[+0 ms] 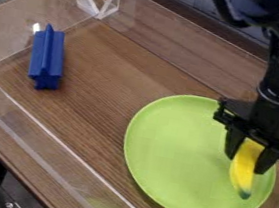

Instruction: Remove the banana from inside the green plate and put it on the table

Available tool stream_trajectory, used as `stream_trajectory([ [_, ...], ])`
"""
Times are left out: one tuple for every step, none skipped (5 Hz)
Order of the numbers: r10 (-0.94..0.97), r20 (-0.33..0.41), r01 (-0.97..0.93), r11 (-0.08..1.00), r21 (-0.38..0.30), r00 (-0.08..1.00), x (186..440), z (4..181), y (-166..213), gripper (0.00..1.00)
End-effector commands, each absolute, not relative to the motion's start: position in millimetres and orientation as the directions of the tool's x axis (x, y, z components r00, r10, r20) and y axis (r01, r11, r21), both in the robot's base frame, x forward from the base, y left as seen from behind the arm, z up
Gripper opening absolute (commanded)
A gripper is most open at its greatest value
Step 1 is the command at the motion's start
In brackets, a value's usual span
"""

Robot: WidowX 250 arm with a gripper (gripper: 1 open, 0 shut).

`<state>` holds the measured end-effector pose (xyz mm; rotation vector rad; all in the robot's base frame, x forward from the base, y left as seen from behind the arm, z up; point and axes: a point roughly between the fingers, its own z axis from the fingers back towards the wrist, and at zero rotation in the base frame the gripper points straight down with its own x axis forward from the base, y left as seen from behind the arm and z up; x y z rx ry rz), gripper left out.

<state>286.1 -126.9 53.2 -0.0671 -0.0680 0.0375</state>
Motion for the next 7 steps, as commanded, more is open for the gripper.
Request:
stream_trajectory([
  [0.031,0.146,-0.018,0.996,-0.089,0.989,298.3,89.2,-126.6,0.00],
  [0.023,0.161,-0.010,0.997,-0.082,0.987,304.7,99.4,-125.8,0.00],
  [0.014,0.192,0.001,0.997,-0.075,0.981,316.1,111.5,-122.6,0.00],
  [-0.009,0.210,0.023,0.998,-0.065,0.978,320.9,119.1,-112.1,0.00],
  [-0.016,0.217,0.030,0.998,-0.057,0.976,324.0,120.1,-106.2,0.00],
  [-0.024,0.221,0.036,0.998,-0.049,0.975,325.5,120.8,-101.5,0.00],
  [-0.032,0.224,0.043,0.998,-0.044,0.974,326.1,122.7,-98.4,0.00],
])
